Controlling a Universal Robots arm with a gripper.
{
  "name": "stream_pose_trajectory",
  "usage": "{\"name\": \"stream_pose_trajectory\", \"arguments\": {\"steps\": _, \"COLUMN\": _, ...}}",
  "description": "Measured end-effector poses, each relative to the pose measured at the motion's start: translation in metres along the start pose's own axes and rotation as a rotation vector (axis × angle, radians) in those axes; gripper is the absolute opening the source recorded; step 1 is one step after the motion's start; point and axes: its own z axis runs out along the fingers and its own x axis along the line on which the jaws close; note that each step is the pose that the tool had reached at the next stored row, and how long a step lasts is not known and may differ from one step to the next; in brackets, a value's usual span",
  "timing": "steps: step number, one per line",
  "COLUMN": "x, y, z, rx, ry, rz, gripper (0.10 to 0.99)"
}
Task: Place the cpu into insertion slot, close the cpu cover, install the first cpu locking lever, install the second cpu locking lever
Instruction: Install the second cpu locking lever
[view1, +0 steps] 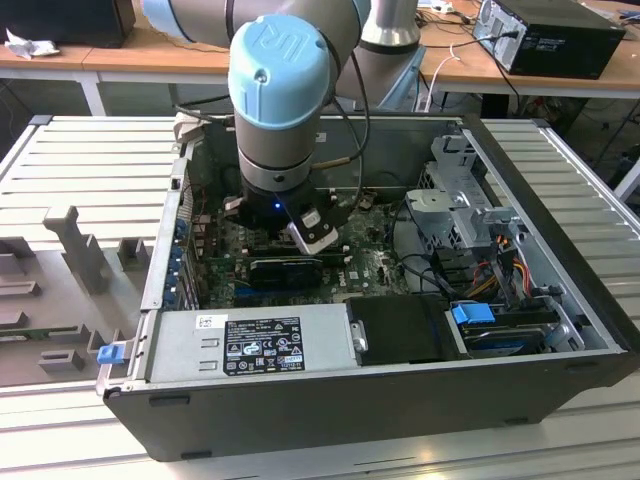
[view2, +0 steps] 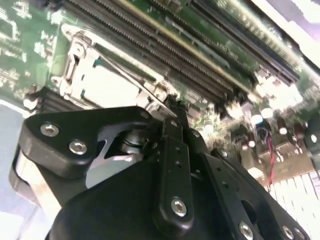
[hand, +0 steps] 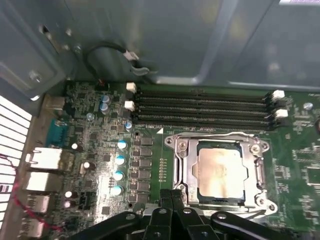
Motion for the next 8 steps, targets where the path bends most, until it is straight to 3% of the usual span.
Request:
{"name": "stream_pose_trajectory", "arguments": {"steps": 2, "x": -0.0001, "y": 0.0037, "z": -0.0095, "rx": 0.0, "ry": 0.0, "rz": 0.0, "gripper": 0.106}}
{"name": "stream_pose_trajectory", "arguments": {"steps": 8, "x": -0.0005, "y": 0.012, "z": -0.027, "rx": 0.0, "ry": 0.0, "rz": 0.0, "gripper": 0.106}}
